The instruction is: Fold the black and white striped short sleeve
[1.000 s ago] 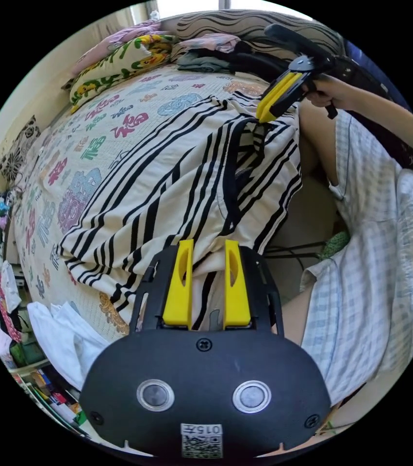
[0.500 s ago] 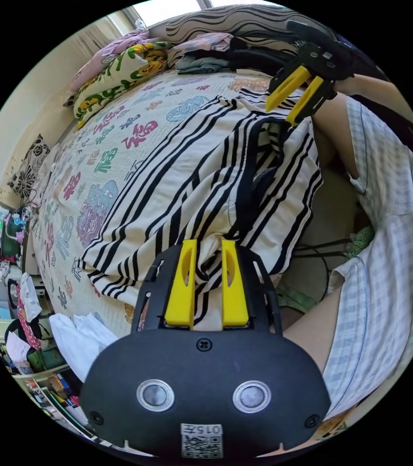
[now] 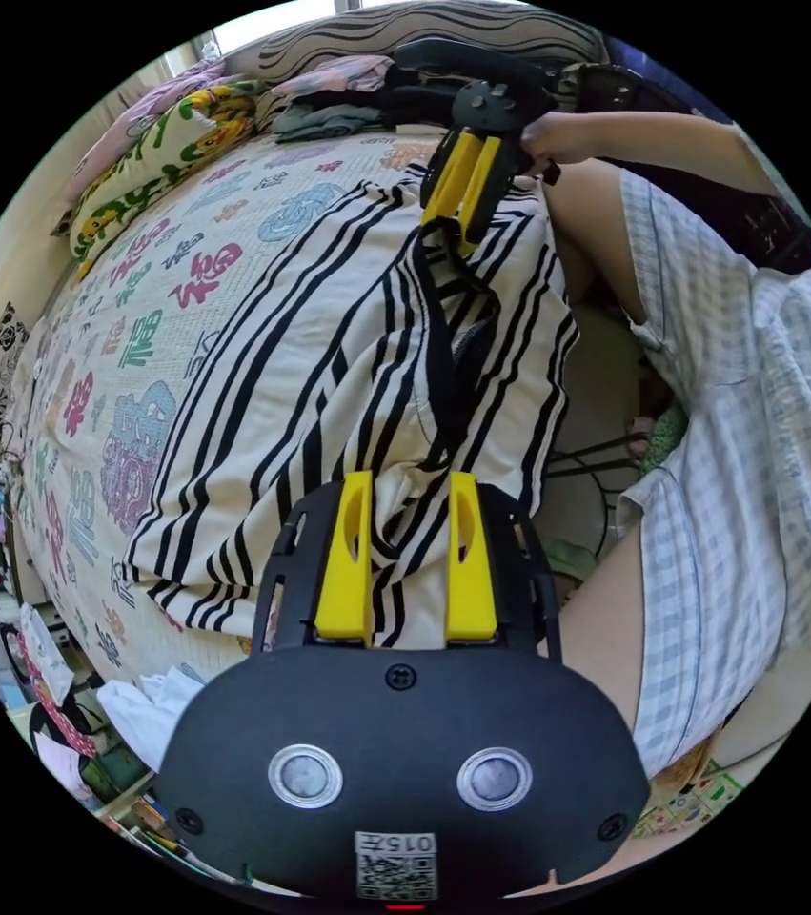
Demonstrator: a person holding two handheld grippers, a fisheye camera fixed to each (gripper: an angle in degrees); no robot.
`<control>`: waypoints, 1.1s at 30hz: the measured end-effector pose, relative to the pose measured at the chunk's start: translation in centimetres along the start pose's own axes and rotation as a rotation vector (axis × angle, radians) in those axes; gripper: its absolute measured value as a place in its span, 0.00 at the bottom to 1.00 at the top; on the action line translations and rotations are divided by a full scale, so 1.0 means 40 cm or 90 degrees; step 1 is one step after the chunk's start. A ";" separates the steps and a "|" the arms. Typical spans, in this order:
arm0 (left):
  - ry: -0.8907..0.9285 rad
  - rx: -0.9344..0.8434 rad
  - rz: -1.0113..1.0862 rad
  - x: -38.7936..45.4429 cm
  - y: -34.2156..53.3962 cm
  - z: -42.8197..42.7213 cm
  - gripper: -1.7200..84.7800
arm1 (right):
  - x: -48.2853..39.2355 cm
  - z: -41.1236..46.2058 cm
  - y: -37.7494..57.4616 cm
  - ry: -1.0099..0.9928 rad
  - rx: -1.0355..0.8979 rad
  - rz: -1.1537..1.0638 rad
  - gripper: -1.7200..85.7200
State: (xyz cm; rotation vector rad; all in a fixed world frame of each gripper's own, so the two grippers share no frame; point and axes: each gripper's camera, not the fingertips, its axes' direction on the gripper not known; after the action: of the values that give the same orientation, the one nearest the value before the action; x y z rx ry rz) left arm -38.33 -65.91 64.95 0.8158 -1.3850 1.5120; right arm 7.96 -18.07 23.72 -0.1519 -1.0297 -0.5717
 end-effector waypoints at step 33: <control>-0.377 0.727 -0.099 0.468 0.369 -1.638 0.02 | -0.878 -1.191 0.465 0.344 0.542 -0.032 0.02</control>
State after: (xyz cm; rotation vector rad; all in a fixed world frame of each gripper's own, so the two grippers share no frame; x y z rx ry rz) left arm -52.32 2.39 66.13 2.1387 -0.6664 1.9881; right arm 40.56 -7.22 -27.96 0.7458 -0.6719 -0.1601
